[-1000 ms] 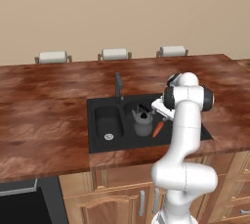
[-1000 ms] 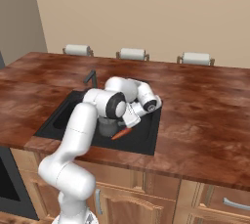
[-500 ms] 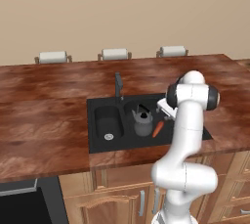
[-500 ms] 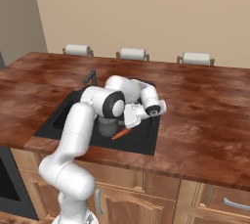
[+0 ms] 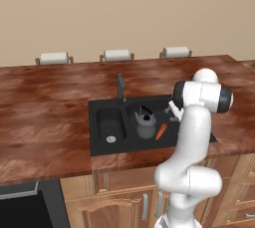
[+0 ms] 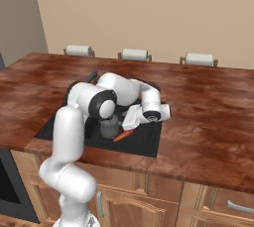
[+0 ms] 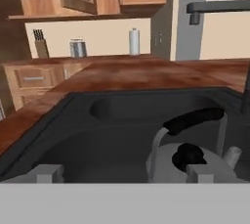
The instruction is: Open the cabinet, pick the kettle from the cabinet, and place it in the sink.
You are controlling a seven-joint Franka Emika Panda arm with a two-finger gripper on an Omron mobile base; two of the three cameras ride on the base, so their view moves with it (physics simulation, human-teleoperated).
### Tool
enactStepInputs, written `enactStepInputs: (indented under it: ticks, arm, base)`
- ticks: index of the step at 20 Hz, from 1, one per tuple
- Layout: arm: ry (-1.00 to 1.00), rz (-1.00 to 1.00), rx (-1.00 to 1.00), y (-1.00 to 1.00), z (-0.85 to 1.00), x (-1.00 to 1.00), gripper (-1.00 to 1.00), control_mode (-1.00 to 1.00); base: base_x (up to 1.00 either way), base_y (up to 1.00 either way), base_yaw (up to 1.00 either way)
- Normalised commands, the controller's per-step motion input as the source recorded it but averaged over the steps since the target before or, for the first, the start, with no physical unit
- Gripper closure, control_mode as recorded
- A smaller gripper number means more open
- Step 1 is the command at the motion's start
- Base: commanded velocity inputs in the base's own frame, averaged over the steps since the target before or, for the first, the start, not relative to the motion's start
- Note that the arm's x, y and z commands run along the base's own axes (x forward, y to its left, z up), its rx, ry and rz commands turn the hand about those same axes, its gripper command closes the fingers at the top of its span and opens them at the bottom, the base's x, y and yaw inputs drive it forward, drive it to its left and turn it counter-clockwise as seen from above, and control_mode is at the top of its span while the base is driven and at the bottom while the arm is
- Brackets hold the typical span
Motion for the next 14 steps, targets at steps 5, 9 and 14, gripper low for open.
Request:
enactStepInputs:
  ticks: [5, 9, 14]
  arm:
    - [0.02, -0.19, -0.22, 0.01, 0.32, -0.3, -1.0, -1.0]
    - [0.08, -0.16, -0.23, 0.0, 0.35, -0.29, -1.0, -1.0]
    - [0.12, -0.17, -0.17, 0.0, 0.34, -0.32, -1.0, -1.0]
  base:
    - [0.0, 0.0, 0.0]
    - [0.0, 0.0, 0.0]
    - [0.0, 0.0, 0.0]
